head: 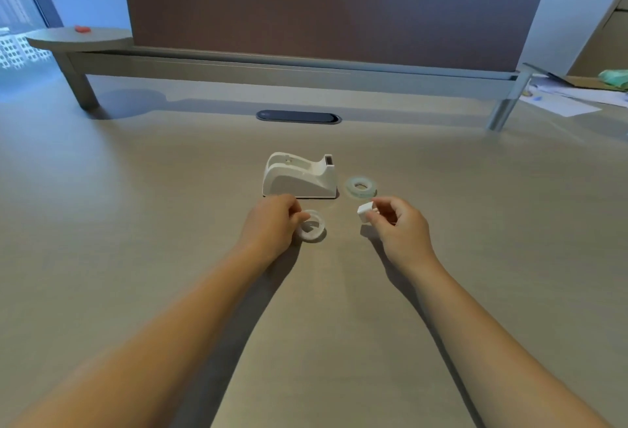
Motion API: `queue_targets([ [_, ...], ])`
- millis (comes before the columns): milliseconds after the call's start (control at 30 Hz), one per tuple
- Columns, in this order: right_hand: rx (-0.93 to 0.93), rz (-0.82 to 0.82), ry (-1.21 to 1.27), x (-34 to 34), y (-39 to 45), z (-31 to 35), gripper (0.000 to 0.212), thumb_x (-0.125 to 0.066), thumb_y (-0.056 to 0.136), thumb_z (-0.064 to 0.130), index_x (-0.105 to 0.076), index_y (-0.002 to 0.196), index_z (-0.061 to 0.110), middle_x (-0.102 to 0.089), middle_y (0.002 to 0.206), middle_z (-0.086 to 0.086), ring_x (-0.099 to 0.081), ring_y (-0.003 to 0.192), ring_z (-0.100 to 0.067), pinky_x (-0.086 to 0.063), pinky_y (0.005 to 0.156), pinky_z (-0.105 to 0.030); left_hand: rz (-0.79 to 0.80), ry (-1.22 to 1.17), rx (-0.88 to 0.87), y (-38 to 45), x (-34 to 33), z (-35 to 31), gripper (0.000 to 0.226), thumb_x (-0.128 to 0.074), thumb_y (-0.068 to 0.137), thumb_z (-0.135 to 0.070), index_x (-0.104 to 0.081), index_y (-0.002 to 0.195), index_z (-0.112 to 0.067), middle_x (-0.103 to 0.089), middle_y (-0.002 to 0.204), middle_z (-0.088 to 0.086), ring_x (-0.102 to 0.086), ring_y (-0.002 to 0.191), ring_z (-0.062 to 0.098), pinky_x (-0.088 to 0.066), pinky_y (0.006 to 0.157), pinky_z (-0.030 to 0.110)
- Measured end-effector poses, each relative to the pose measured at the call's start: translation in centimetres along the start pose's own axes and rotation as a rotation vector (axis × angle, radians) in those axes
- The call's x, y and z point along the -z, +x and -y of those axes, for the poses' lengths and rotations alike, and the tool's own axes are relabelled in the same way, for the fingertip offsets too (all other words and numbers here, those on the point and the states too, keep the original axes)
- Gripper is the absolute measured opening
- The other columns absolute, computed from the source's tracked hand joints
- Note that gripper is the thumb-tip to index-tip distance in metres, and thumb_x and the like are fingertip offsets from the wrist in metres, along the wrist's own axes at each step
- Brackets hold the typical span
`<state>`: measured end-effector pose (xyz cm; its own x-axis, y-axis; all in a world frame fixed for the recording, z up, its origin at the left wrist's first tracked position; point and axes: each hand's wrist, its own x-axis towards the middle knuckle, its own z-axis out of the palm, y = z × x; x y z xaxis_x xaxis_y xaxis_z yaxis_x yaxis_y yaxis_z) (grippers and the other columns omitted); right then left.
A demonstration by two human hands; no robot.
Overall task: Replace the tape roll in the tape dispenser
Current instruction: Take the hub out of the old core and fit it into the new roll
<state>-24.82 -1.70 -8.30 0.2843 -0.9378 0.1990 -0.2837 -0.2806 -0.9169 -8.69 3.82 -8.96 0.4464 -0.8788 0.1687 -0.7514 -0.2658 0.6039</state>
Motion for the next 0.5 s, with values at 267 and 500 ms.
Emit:
queue_targets([
  [267, -0.111, -0.042, 0.010, 1.9, 2.2, -2.6, 0.012, -0.061, 0.078, 0.012, -0.056, 0.088, 0.017, -0.059, 0.092, -0.007, -0.055, 0.067, -0.006, -0.050, 0.075, -0.035, 0.064, 0.356, -0.154, 2.0, -1.4, -1.6, 0.025, -0.047, 0.086, -0.013, -0.065, 0.098, -0.002, -0.060, 0.111, 0.017, -0.056, 0.098, 0.034, -0.041, 0.074, 0.033],
  [500, -0.136, -0.052, -0.016, 3.2, 3.6, -4.0, 0.013, -0.062, 0.077, 0.019, -0.056, 0.087, 0.024, -0.063, 0.098, -0.005, -0.059, 0.075, -0.007, -0.053, 0.084, -0.044, 0.057, 0.333, -0.370, 3.6, -3.4, -6.0, 0.029, -0.042, 0.089, -0.015, -0.058, 0.111, -0.003, -0.057, 0.118, 0.016, -0.055, 0.104, 0.035, -0.046, 0.086, 0.043],
])
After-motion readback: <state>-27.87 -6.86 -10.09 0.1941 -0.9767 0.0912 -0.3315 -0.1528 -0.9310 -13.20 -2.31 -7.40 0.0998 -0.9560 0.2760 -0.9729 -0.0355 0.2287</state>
